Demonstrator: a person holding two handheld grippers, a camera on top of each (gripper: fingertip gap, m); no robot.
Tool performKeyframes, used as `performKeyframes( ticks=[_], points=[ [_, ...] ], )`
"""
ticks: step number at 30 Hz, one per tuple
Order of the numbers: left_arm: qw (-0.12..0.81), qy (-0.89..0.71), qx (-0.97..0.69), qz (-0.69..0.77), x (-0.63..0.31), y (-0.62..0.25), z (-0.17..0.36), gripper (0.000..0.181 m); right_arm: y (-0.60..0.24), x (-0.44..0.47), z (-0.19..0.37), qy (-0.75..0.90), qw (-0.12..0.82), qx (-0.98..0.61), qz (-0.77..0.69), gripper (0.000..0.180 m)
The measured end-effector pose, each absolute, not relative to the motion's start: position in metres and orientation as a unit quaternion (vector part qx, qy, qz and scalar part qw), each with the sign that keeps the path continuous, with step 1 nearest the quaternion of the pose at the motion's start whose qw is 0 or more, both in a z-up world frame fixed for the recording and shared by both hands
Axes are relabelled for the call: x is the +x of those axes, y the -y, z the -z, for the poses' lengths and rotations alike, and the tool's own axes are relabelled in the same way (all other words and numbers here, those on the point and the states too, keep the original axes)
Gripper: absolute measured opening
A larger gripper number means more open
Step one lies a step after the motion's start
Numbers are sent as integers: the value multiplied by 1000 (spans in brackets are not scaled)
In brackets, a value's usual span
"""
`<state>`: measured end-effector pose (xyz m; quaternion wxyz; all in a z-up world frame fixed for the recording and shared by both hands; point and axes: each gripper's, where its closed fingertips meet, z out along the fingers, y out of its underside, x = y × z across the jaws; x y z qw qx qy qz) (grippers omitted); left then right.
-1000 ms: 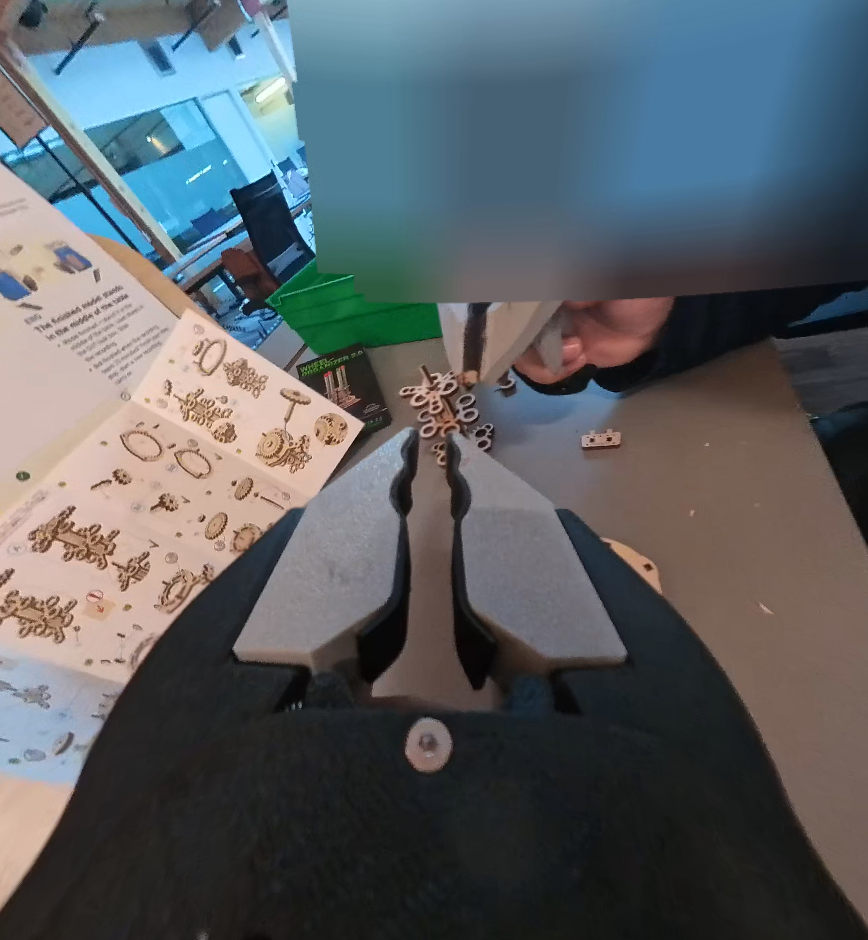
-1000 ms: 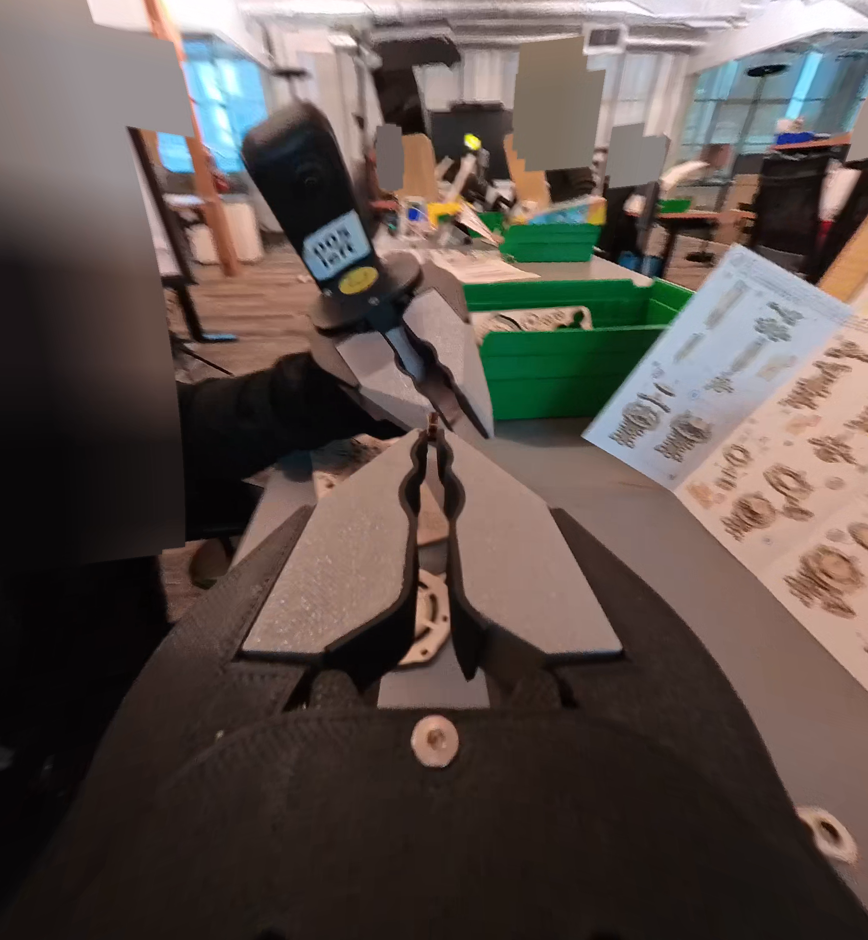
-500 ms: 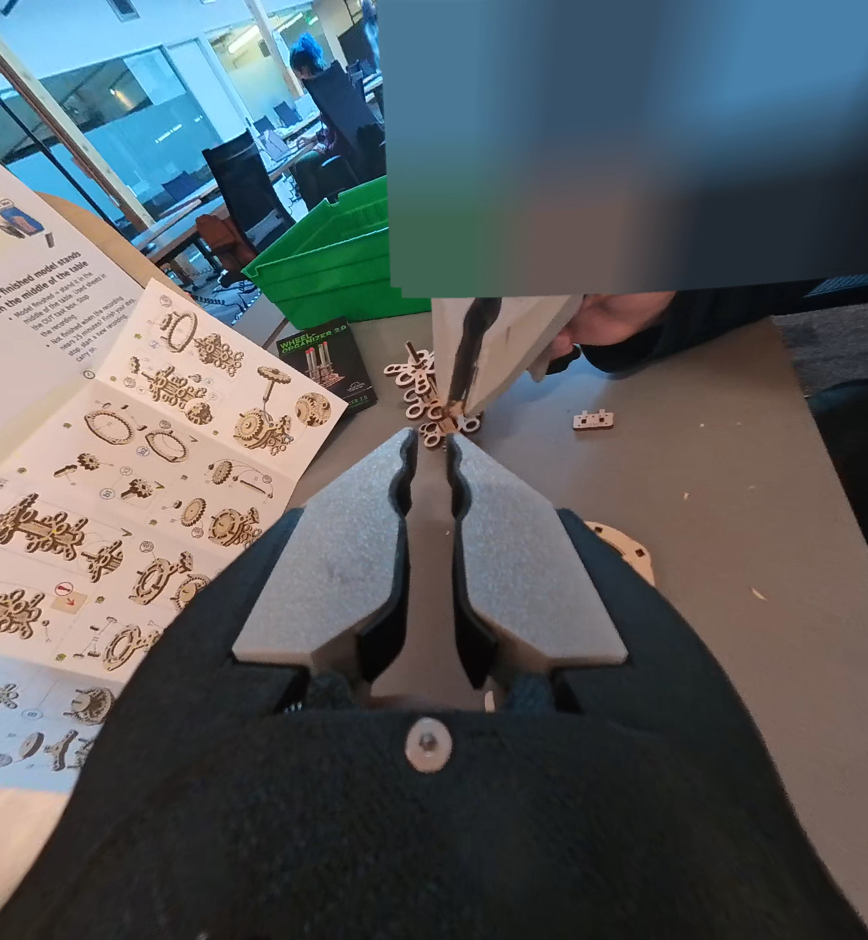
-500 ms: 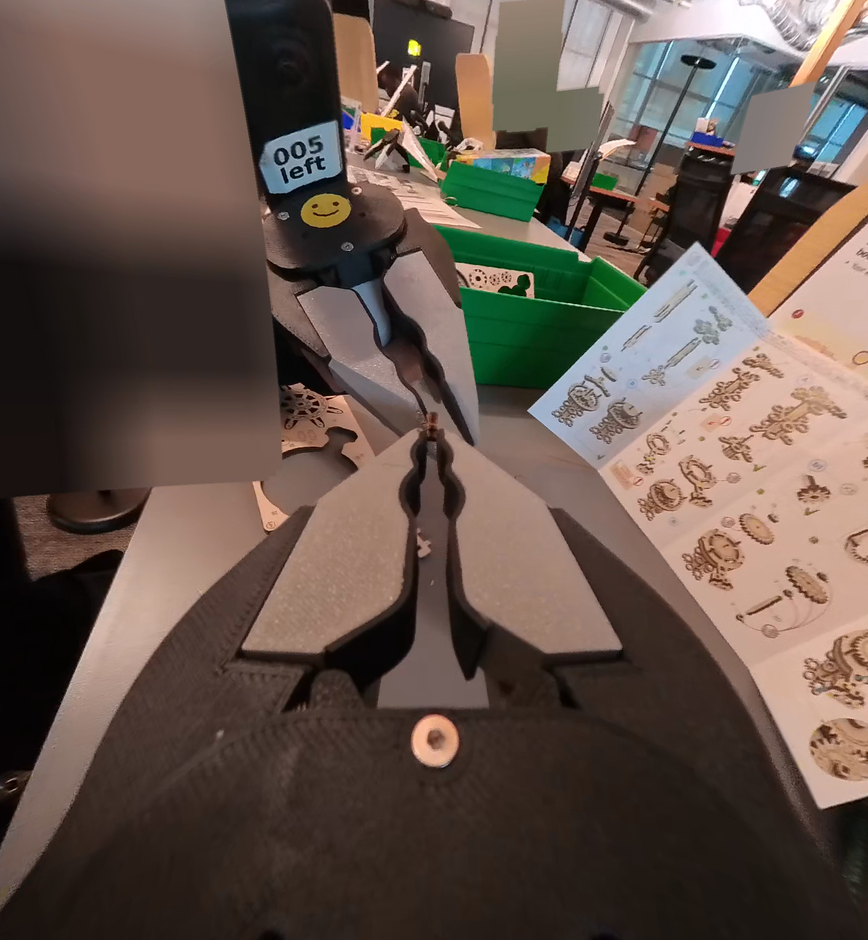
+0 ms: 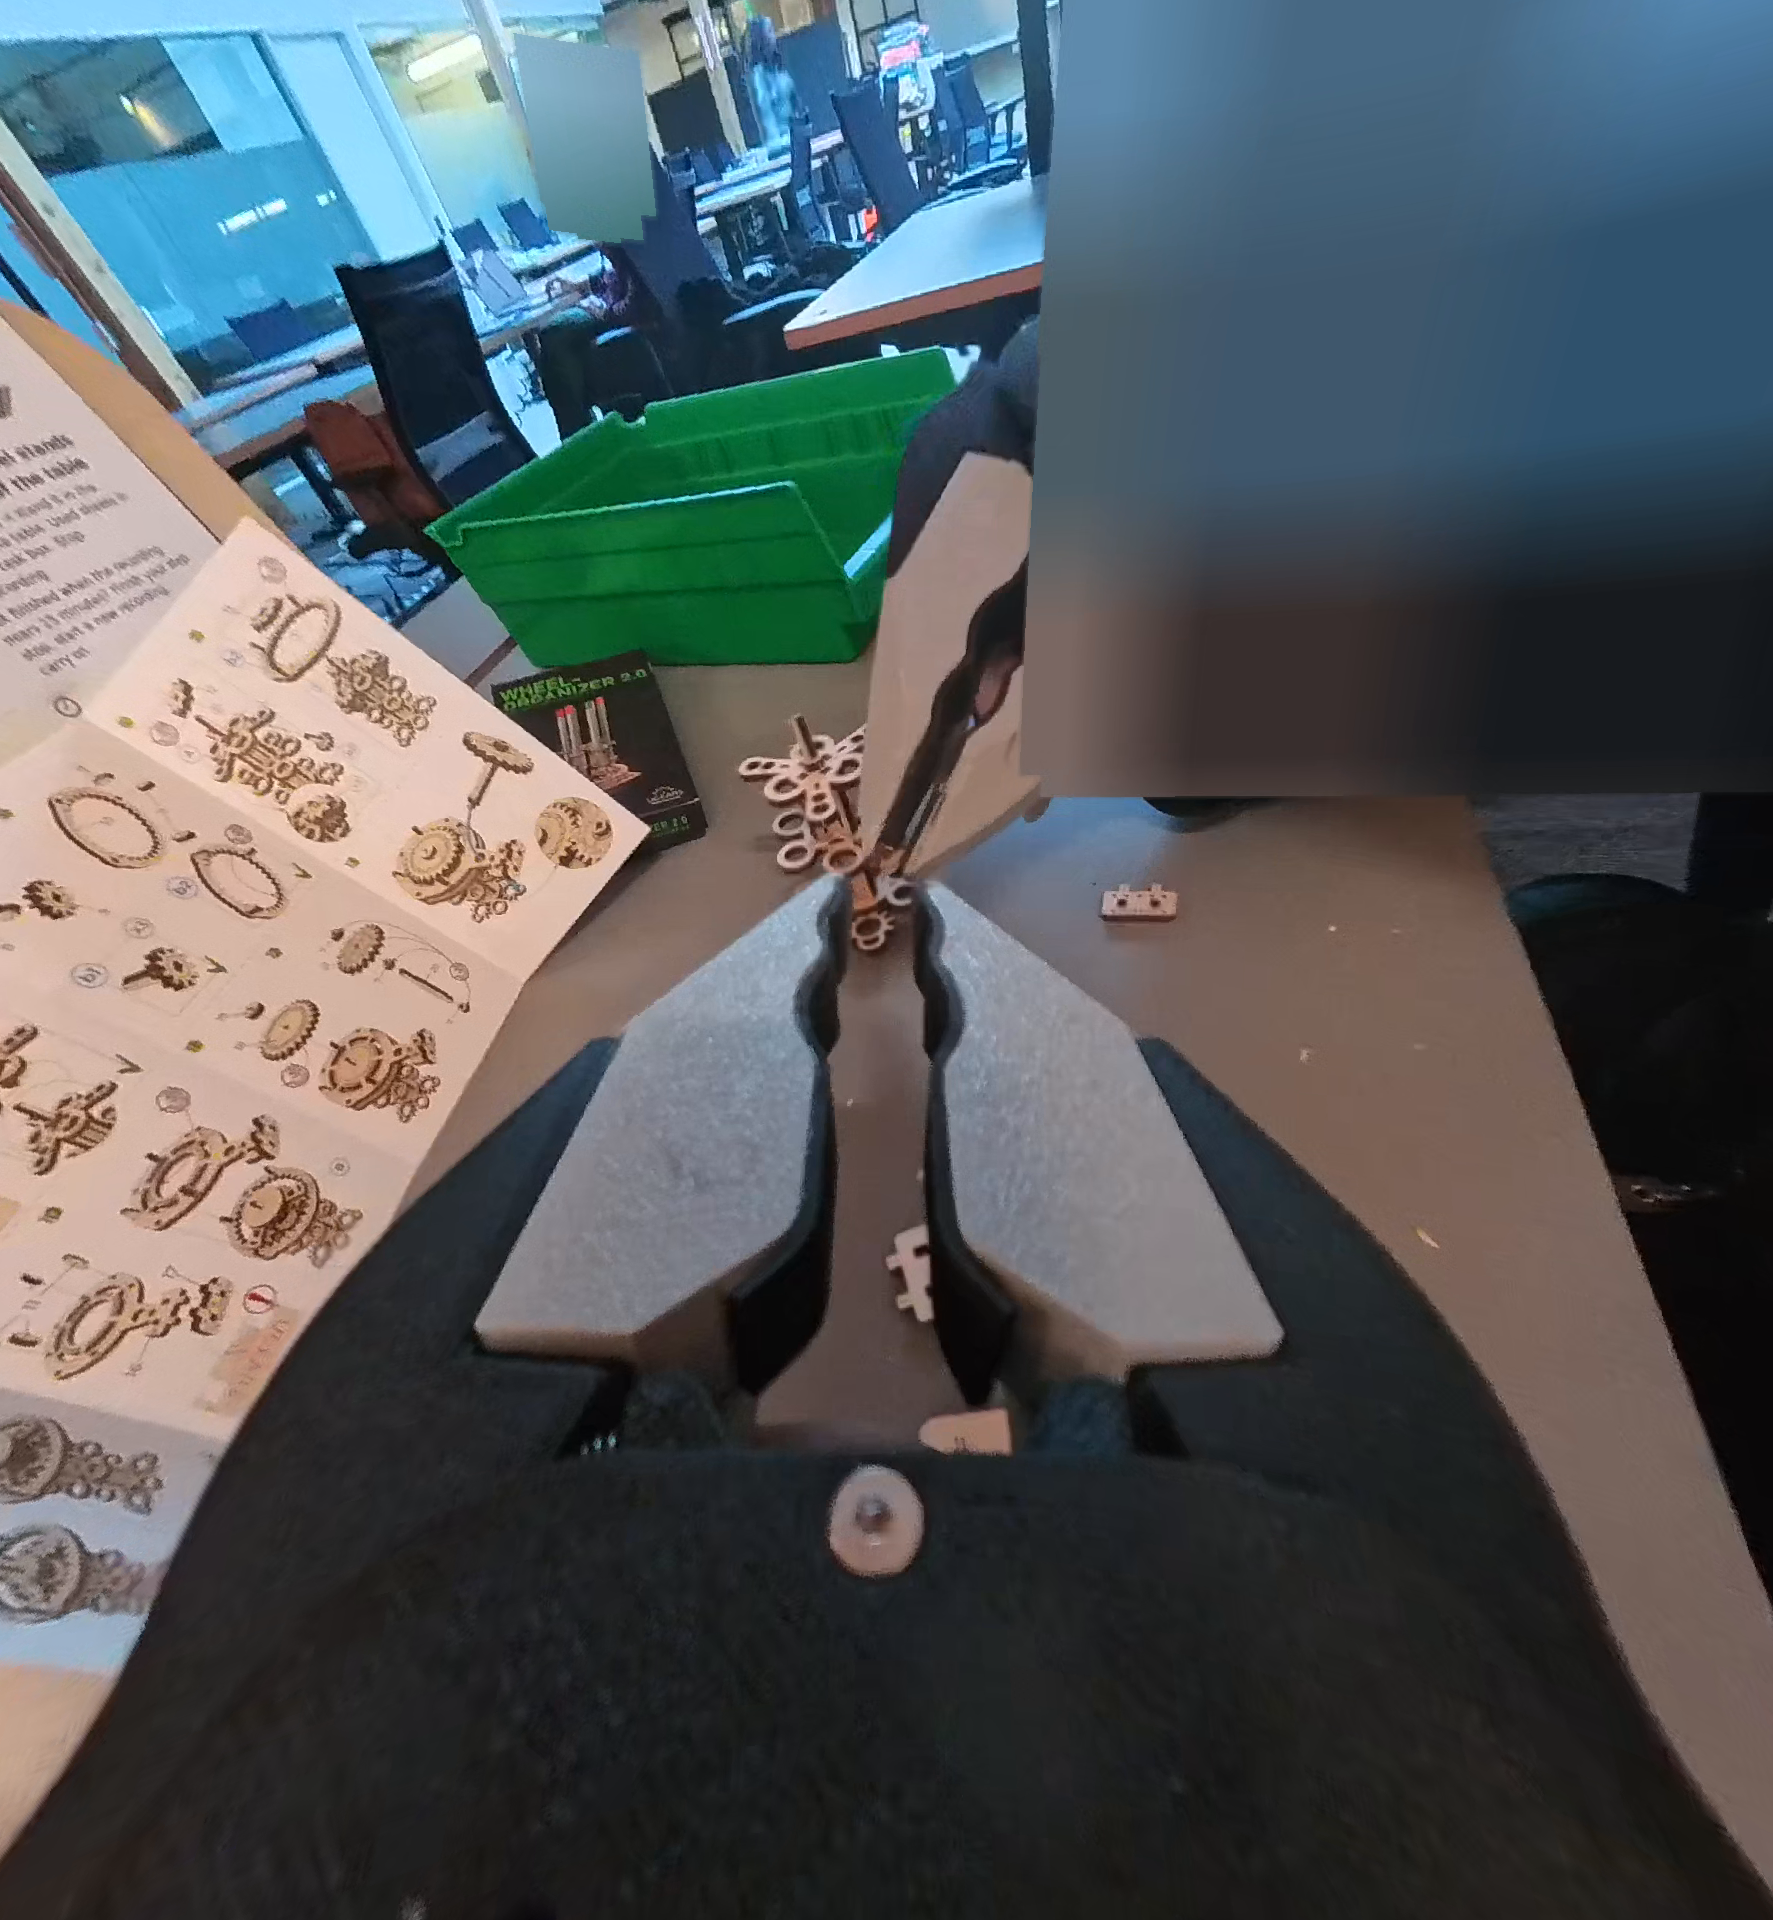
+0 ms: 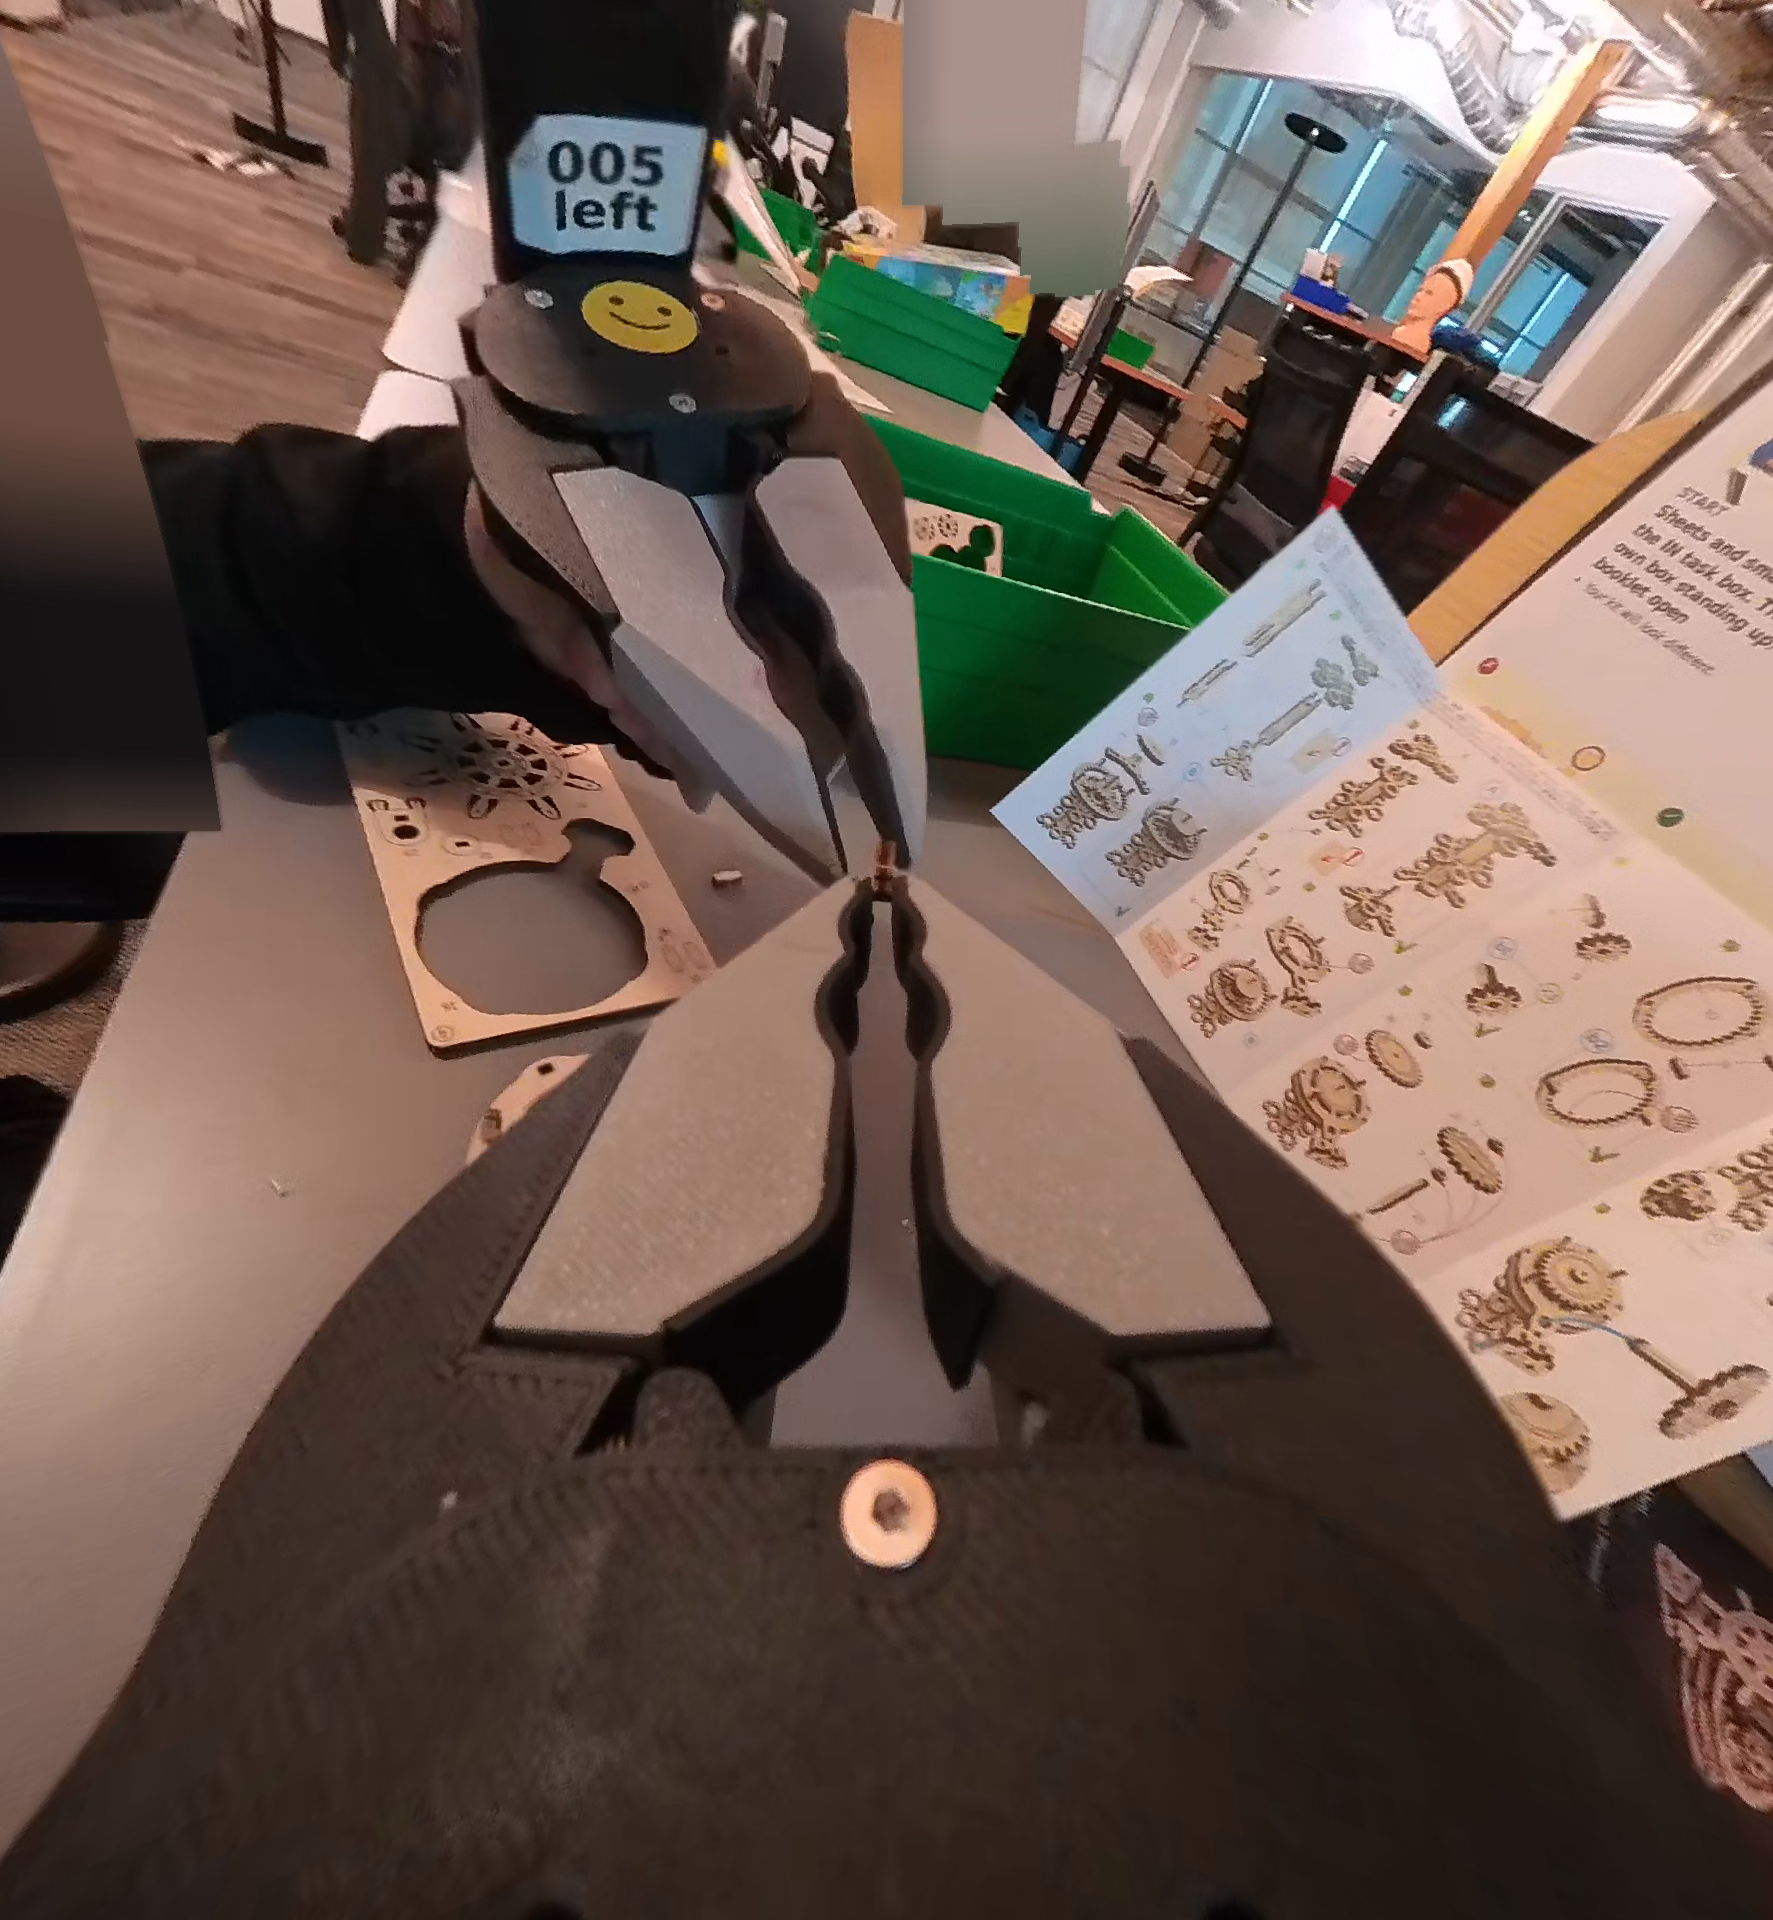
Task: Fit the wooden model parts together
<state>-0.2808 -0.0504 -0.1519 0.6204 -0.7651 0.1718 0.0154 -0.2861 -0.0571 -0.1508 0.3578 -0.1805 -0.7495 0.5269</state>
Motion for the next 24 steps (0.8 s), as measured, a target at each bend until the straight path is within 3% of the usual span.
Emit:
performKeyframes(
  ticks=[12, 24],
  points=[
    [564, -60, -820, 76, -301, 45, 181, 20, 41, -299, 156, 746, 374, -227, -502, 0],
    [588, 6, -792, 167, -303, 42, 170, 22, 40, -306, 170, 766, 401, -231, -445, 0]
  ],
)
